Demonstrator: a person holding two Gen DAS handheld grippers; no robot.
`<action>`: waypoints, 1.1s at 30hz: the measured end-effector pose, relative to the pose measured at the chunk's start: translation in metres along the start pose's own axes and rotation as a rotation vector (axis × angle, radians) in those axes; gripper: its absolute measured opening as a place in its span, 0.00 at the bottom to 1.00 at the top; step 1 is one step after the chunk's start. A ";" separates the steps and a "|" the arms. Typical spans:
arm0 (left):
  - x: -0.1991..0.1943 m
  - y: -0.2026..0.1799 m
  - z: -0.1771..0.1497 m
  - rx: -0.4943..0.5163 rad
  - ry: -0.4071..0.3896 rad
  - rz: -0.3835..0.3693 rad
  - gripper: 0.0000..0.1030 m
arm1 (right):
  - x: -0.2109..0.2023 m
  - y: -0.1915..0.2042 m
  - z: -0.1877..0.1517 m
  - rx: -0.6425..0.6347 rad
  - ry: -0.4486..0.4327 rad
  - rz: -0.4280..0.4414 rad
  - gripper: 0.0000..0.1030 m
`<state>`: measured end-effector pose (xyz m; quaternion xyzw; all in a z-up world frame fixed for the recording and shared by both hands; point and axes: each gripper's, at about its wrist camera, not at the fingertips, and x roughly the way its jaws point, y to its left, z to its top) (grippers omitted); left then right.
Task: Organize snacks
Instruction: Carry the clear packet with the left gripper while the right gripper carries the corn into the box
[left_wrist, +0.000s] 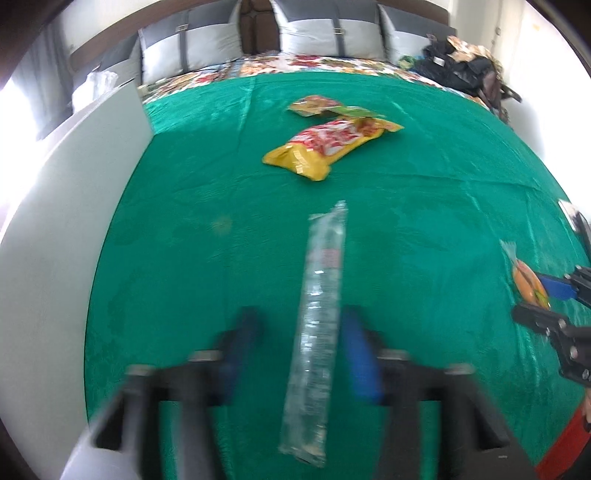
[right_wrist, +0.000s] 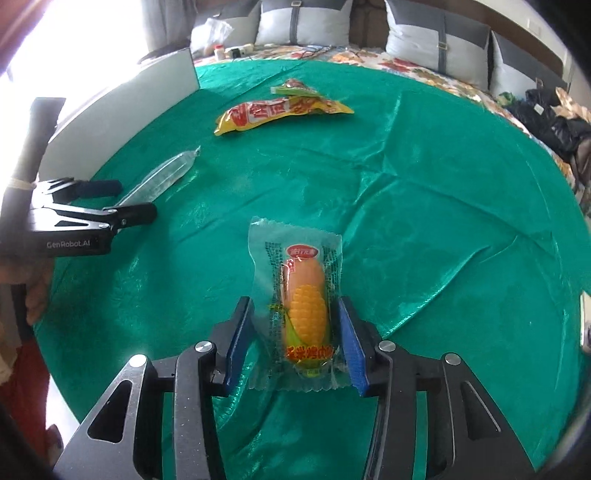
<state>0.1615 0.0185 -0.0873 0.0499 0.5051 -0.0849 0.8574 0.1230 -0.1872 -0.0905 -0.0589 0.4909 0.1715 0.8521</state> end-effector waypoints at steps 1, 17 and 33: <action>0.000 -0.001 0.000 0.006 0.016 0.000 0.17 | -0.003 -0.006 -0.001 0.046 -0.005 0.018 0.41; -0.118 0.079 -0.054 -0.331 -0.129 -0.350 0.17 | -0.053 -0.010 -0.023 0.503 -0.134 0.387 0.32; -0.175 0.289 -0.104 -0.597 -0.171 0.146 0.45 | -0.079 0.318 0.149 -0.020 -0.162 0.587 0.59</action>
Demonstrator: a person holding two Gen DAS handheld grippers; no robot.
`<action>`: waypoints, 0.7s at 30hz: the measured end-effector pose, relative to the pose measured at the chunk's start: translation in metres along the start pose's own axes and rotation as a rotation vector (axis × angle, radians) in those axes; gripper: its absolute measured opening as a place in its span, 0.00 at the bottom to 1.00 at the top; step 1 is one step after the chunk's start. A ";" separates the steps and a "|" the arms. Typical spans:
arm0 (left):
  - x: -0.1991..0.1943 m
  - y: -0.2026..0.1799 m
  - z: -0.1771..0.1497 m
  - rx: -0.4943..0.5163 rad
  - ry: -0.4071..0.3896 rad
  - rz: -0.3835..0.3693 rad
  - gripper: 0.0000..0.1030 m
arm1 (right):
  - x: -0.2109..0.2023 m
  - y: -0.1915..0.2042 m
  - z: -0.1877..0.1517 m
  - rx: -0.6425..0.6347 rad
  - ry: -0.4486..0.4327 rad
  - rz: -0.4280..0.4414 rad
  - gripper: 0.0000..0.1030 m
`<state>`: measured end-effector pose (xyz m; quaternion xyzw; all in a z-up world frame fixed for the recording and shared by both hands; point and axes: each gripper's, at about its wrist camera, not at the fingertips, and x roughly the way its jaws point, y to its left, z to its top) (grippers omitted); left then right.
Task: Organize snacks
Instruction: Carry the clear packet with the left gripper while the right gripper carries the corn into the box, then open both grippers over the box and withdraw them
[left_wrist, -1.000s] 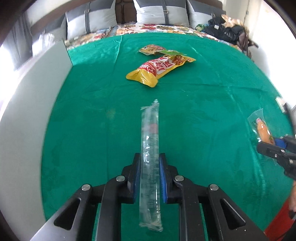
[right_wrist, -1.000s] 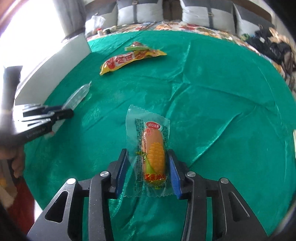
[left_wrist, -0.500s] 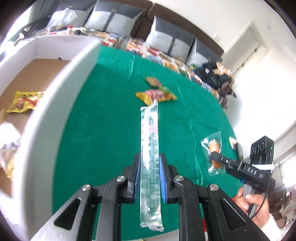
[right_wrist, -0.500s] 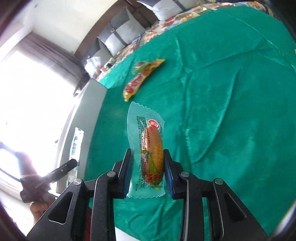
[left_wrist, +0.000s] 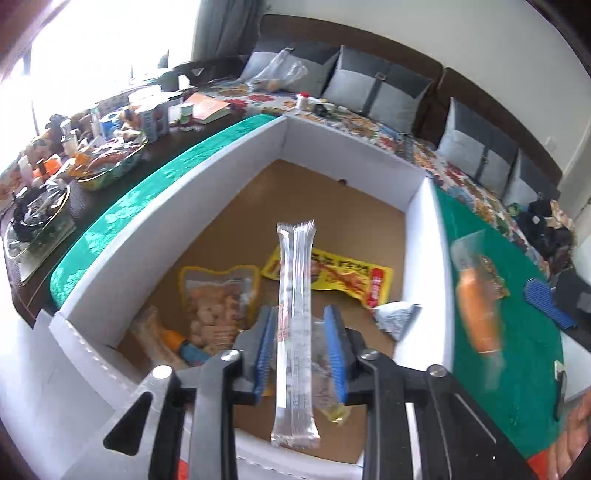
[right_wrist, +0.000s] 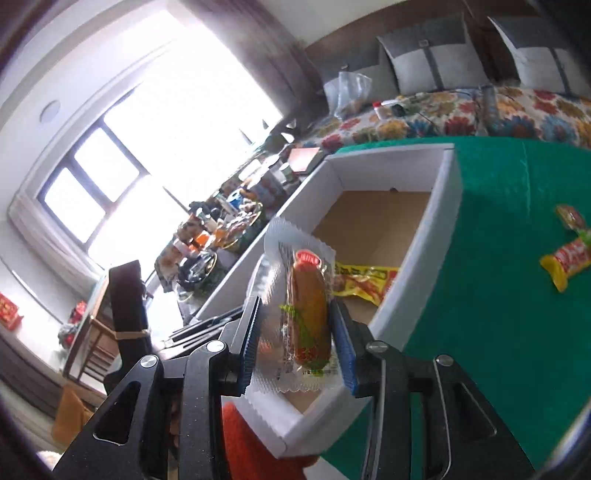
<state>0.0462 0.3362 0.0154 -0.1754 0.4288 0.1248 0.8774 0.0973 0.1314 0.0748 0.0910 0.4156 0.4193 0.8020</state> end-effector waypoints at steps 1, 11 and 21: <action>0.001 0.009 -0.003 -0.014 0.002 0.031 0.68 | 0.003 0.003 -0.001 -0.018 0.004 -0.026 0.71; -0.035 -0.005 -0.032 -0.028 -0.108 -0.032 0.85 | -0.049 -0.148 -0.101 -0.043 0.017 -0.409 0.75; -0.047 -0.201 -0.072 0.331 -0.058 -0.358 0.99 | -0.190 -0.303 -0.197 0.167 -0.072 -0.837 0.75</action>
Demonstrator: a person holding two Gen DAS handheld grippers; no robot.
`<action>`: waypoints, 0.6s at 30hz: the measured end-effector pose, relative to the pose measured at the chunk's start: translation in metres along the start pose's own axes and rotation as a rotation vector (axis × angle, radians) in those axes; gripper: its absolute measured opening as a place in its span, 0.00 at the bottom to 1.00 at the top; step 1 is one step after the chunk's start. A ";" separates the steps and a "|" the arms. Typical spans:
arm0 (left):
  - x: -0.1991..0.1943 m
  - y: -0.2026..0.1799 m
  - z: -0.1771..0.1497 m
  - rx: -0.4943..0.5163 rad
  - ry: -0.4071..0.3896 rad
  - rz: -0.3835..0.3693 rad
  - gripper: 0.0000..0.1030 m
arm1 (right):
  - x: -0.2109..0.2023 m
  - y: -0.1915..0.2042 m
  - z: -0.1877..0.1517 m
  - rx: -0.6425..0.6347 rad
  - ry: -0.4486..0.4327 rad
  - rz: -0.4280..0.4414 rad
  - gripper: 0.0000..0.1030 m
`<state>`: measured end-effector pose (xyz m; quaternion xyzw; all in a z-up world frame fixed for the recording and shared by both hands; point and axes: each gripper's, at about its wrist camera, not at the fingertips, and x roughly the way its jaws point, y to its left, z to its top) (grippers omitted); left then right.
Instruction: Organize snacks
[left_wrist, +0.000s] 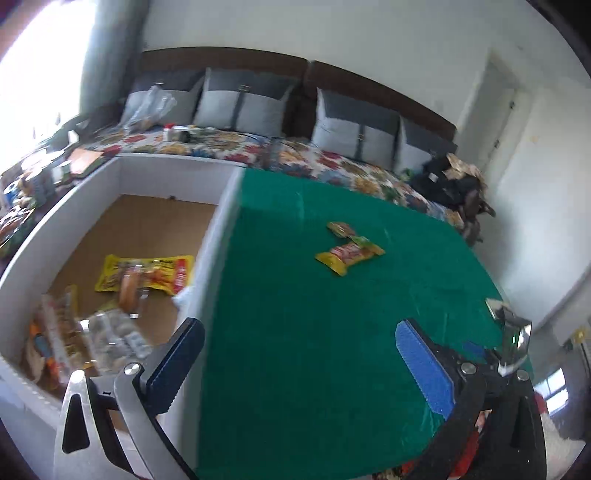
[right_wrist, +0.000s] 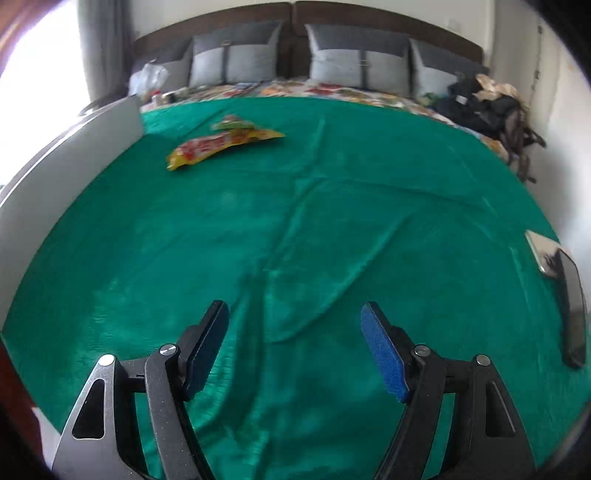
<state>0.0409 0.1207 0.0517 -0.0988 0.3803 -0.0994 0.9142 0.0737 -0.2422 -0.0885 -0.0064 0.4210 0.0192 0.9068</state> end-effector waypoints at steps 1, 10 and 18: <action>0.017 -0.017 -0.005 0.040 0.038 -0.010 0.99 | 0.000 -0.006 0.006 0.049 -0.004 -0.004 0.75; 0.160 -0.070 -0.040 0.161 0.241 0.065 0.99 | 0.015 0.001 0.034 0.002 -0.026 -0.047 0.75; 0.214 -0.082 -0.029 0.208 0.237 0.133 0.99 | 0.027 0.003 0.032 -0.051 0.015 -0.079 0.75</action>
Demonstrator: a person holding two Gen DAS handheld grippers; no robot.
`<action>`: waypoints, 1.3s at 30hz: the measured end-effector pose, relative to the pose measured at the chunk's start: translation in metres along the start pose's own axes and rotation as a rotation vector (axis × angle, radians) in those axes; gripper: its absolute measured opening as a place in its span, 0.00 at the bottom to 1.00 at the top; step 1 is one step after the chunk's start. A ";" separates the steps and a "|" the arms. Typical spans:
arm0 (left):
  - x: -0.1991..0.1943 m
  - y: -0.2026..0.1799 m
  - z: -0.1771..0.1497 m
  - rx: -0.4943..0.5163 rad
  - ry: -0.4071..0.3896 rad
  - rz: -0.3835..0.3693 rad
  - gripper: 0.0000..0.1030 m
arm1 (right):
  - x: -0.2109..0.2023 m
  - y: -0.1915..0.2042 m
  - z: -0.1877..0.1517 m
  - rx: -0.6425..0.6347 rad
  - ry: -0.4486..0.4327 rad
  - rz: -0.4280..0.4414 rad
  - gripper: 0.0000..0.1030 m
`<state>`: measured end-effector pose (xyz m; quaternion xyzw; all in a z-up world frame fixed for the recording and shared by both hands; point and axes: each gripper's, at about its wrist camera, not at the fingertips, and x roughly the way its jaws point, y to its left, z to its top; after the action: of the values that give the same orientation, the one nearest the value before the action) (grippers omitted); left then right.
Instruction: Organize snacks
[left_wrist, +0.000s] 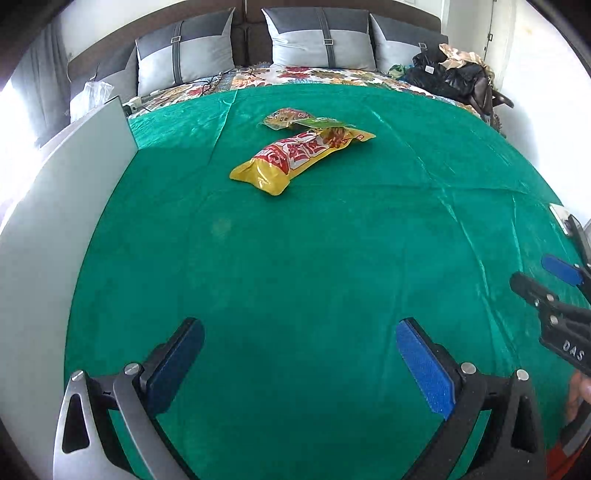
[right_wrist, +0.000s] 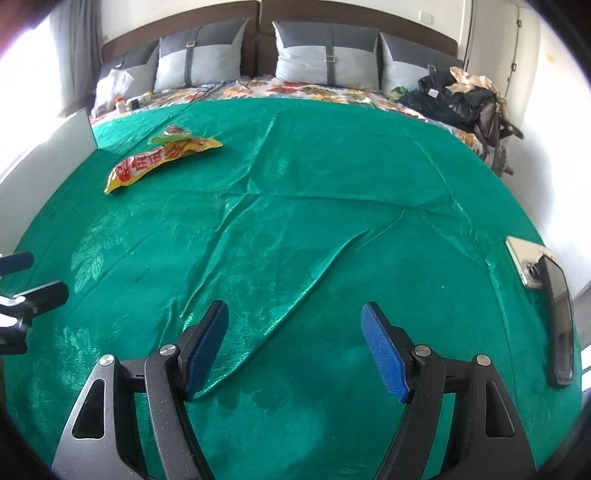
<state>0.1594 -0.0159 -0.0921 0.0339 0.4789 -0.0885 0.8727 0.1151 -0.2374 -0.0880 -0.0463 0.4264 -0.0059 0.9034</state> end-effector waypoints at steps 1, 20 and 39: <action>0.004 0.000 0.001 0.001 0.007 -0.005 0.99 | 0.001 0.000 -0.002 0.000 0.008 0.003 0.75; 0.019 -0.001 0.012 0.101 0.107 -0.043 1.00 | 0.008 -0.009 -0.004 0.052 0.036 0.039 0.88; 0.084 0.005 0.138 0.207 0.125 -0.122 0.52 | 0.010 -0.006 -0.003 0.049 0.039 0.044 0.92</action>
<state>0.3184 -0.0414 -0.0886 0.1001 0.5217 -0.1882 0.8261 0.1188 -0.2445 -0.0969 -0.0146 0.4446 0.0024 0.8956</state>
